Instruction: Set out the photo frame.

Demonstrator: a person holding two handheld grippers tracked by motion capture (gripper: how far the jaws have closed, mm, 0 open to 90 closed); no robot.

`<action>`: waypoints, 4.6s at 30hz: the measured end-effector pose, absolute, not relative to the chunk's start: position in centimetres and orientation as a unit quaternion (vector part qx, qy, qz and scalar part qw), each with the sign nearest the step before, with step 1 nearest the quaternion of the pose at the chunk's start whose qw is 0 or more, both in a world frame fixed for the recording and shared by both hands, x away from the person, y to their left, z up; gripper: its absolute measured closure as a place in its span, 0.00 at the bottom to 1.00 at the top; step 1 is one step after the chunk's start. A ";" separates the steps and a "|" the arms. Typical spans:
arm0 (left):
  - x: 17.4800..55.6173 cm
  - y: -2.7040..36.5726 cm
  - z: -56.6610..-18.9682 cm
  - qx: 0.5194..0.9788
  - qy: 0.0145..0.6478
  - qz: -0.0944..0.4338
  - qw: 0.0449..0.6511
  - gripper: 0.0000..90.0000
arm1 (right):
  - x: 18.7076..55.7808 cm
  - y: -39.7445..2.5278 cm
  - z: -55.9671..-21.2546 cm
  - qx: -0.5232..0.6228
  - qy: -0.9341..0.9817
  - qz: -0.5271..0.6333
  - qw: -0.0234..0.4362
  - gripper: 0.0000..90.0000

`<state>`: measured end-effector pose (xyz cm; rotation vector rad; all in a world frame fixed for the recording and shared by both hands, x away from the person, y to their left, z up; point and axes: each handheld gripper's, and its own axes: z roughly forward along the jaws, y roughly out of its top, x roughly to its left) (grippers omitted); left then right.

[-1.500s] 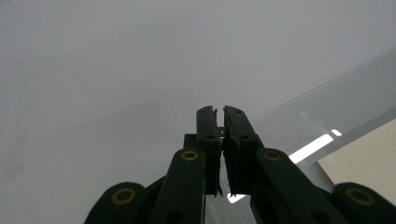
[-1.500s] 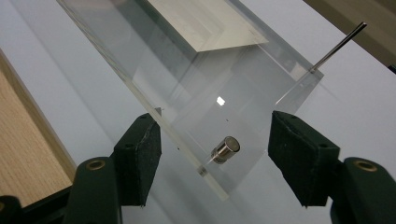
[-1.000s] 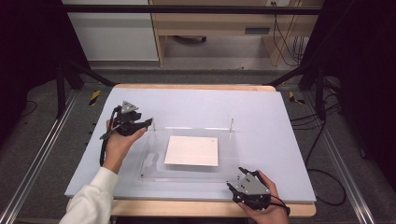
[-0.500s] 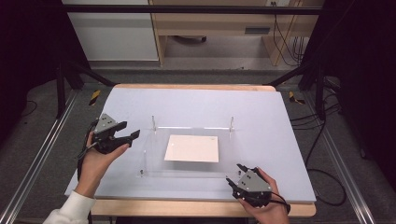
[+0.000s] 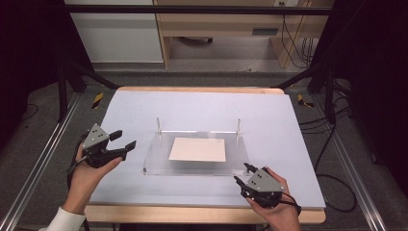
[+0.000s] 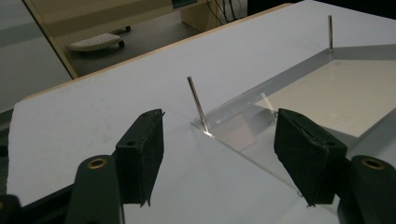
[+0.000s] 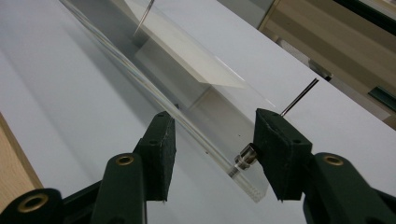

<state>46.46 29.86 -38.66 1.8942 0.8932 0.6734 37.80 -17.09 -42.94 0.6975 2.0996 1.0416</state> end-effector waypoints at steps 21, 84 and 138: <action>43.9 30.9 -41.3 0.791 0.310 0.286 0.443 0.37 | 39.1 -17.2 -40.8 0.278 0.806 0.405 0.331 0.57; 43.1 20.8 -36.1 0.856 0.131 0.355 0.351 0.74 | 43.1 -19.0 -38.4 0.282 0.802 0.414 0.324 0.63; 56.4 21.0 -28.5 0.863 0.157 0.294 0.379 0.64 | 54.0 -19.4 -33.5 0.319 0.744 0.487 0.328 0.61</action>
